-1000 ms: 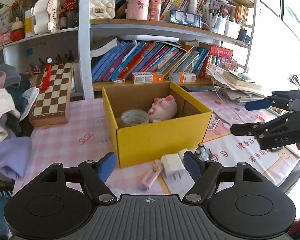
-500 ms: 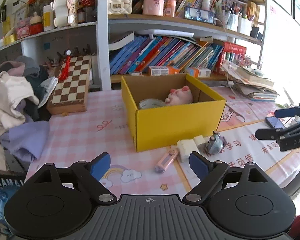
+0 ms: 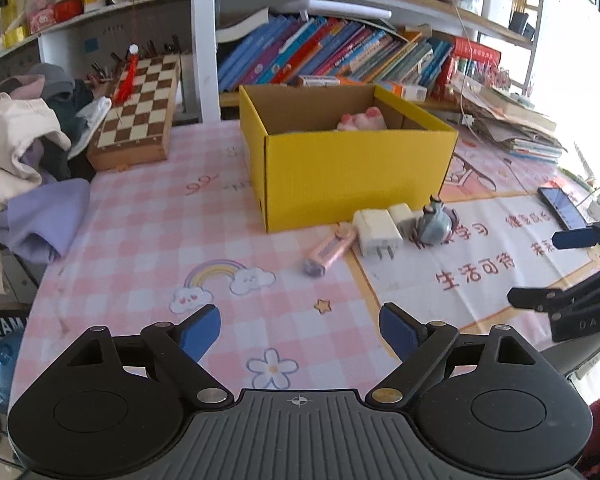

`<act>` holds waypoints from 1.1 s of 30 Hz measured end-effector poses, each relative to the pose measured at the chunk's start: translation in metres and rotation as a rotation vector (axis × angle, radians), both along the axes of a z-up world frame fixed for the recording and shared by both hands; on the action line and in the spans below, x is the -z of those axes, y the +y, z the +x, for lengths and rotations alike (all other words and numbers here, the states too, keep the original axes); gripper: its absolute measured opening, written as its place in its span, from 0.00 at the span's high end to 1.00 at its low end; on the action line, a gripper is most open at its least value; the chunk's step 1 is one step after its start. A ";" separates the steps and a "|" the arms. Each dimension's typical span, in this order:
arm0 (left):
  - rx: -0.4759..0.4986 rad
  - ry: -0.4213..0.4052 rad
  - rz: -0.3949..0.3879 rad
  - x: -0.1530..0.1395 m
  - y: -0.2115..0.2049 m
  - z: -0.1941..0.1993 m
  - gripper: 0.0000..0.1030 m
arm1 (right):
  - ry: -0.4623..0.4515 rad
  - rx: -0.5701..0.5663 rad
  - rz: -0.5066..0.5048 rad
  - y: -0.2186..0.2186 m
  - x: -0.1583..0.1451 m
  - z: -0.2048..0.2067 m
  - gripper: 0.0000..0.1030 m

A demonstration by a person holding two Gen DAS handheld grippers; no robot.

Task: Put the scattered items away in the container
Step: 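Withdraw both tools from the box back over the table, then move the right tool toward the grey toy truck while the left tool approaches the white charger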

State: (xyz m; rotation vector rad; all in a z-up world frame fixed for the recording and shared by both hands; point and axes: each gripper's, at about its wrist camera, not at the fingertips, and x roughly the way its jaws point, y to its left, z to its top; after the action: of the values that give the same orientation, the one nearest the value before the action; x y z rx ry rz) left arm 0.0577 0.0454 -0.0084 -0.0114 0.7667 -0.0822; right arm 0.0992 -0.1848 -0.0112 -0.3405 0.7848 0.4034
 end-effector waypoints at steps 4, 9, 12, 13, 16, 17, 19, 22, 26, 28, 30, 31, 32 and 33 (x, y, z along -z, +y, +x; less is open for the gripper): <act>0.009 0.011 0.009 0.006 -0.007 -0.001 0.14 | 0.007 -0.035 -0.031 0.008 0.008 -0.006 0.03; 0.021 -0.006 0.043 0.007 -0.015 -0.003 0.14 | -0.019 -0.063 -0.033 0.013 0.007 -0.013 0.03; 0.013 -0.016 0.029 0.008 -0.018 -0.004 0.14 | -0.035 -0.061 -0.023 0.012 0.005 -0.014 0.04; 0.005 -0.019 0.021 0.008 -0.019 -0.005 0.14 | -0.039 -0.058 -0.018 0.012 0.004 -0.014 0.05; -0.015 -0.027 0.026 0.012 -0.027 -0.008 0.14 | -0.046 -0.056 0.001 0.011 0.003 -0.016 0.05; 0.000 -0.025 0.030 0.013 -0.030 -0.008 0.14 | -0.052 -0.059 0.003 0.011 0.002 -0.016 0.05; 0.029 -0.026 0.042 0.013 -0.036 -0.007 0.14 | -0.066 -0.065 0.006 0.012 0.001 -0.017 0.05; 0.045 -0.029 0.041 0.013 -0.038 -0.004 0.14 | -0.078 -0.069 0.012 0.012 -0.001 -0.015 0.05; 0.051 -0.010 0.025 0.016 -0.039 0.001 0.14 | -0.067 -0.082 0.002 0.013 0.001 -0.010 0.05; 0.055 -0.003 0.022 0.017 -0.040 0.004 0.14 | -0.063 -0.087 -0.003 0.014 0.002 -0.007 0.05; 0.061 0.002 0.020 0.018 -0.041 0.007 0.14 | -0.059 -0.090 -0.006 0.014 0.002 -0.004 0.05; 0.064 0.004 0.019 0.019 -0.042 0.008 0.14 | -0.058 -0.091 -0.007 0.015 0.003 -0.003 0.05; 0.065 0.006 0.019 0.019 -0.042 0.009 0.14 | -0.057 -0.092 -0.008 0.015 0.003 -0.002 0.05; 0.065 0.007 0.017 0.020 -0.042 0.010 0.14 | -0.055 -0.091 -0.007 0.014 0.004 0.000 0.05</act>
State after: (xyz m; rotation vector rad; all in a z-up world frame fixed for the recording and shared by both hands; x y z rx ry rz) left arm 0.0679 0.0031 -0.0284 0.0300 0.7749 -0.1378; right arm 0.0992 -0.1704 -0.0147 -0.3936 0.7188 0.4749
